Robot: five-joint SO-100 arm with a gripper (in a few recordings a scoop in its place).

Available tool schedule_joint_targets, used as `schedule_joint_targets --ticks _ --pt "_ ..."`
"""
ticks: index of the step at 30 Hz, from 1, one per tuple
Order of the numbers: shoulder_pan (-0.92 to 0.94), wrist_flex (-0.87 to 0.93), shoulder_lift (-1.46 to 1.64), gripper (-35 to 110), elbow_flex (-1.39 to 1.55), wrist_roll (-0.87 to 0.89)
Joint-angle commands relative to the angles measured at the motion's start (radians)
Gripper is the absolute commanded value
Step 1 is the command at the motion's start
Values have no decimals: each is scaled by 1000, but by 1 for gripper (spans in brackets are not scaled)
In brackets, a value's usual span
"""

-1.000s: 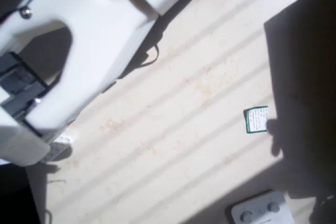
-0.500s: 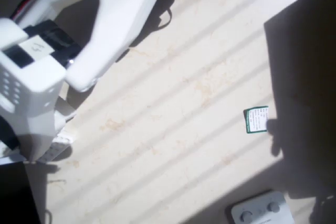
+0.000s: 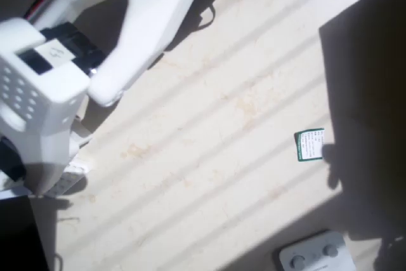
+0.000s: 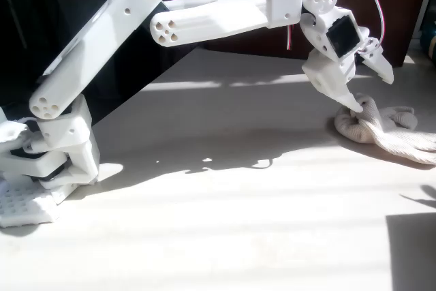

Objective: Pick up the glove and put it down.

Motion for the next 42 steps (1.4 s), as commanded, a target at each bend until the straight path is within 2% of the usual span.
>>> schedule_joint_targets --ticks 1,17,21,25,36,42 --pt "-9 -5 -21 26 -43 6" --pt "17 -15 -72 24 -44 6" --pt "17 -26 -74 12 -44 5" --pt "17 -109 -74 -2 -44 -8" --pt "14 -117 -49 0 -44 -8" --pt "52 -38 114 0 -43 -8"
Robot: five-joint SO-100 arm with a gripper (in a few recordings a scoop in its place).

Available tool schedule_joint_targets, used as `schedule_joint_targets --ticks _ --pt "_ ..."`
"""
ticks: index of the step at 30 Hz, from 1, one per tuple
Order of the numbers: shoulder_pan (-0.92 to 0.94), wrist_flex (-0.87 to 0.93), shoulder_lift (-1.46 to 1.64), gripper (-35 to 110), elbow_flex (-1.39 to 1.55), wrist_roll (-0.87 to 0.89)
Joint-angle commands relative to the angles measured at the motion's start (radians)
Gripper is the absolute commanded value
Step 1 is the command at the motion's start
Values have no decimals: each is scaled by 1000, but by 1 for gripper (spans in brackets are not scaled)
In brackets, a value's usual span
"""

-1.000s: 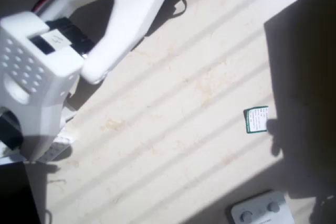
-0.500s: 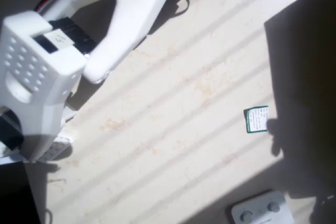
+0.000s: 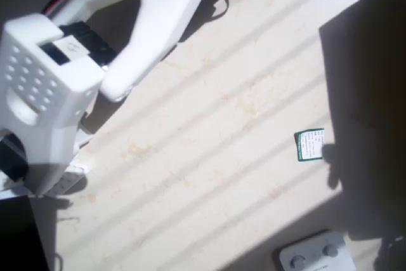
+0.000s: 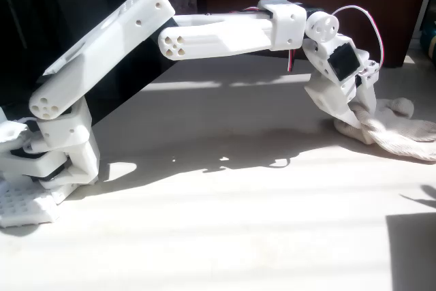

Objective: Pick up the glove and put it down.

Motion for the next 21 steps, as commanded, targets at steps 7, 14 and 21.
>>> schedule_joint_targets --ticks 7,14,21 --pt "144 236 281 0 -31 0" --pt "299 423 440 0 -29 -3" --pt "500 535 497 0 -21 -6"
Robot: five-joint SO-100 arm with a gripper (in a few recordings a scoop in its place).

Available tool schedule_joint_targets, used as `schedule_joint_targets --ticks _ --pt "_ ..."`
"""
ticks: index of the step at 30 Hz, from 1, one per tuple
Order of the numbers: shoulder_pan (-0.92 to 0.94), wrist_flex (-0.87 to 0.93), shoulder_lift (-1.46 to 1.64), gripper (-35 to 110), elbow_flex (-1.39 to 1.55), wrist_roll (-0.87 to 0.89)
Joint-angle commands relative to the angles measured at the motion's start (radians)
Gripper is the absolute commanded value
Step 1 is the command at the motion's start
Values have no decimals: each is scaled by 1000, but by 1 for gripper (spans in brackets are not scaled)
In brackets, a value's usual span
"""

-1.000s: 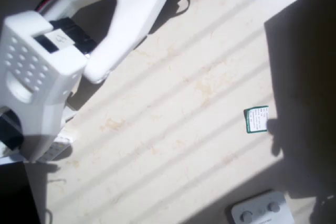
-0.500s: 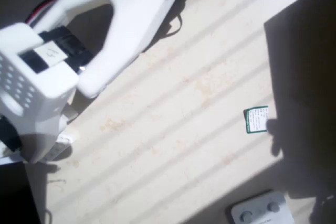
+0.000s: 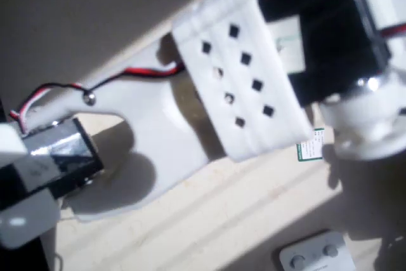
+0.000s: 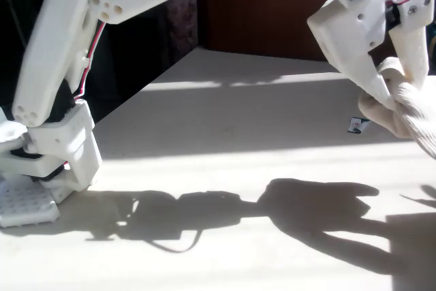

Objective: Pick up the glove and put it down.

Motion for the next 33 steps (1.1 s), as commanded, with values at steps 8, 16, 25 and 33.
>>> schedule_joint_targets --ticks 8,16,25,33 --pt "296 117 75 0 -18 -181" --pt "434 118 -61 0 -17 -195" --pt "463 72 -249 0 -29 -195" --pt "457 -28 -331 0 -21 -195"
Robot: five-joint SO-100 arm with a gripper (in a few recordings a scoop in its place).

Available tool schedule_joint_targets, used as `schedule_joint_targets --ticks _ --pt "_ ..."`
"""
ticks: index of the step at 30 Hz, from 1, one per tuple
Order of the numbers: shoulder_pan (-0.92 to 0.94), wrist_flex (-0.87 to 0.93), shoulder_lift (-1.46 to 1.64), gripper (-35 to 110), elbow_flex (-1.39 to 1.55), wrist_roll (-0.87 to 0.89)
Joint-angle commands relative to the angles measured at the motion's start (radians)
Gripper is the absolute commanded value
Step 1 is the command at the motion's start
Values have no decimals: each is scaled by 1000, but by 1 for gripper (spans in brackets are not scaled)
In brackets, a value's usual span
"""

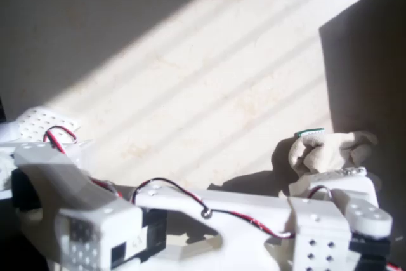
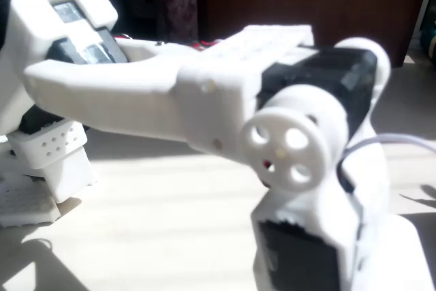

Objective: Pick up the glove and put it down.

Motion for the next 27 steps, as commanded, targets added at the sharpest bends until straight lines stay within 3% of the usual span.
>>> schedule_joint_targets --ticks 1,10,20,27 --pt "8 -18 -5 0 -26 -9" --pt "0 -15 -2 3 -29 -11" --pt "3 -3 35 31 -29 -8" --pt "-2 43 153 32 -28 0"
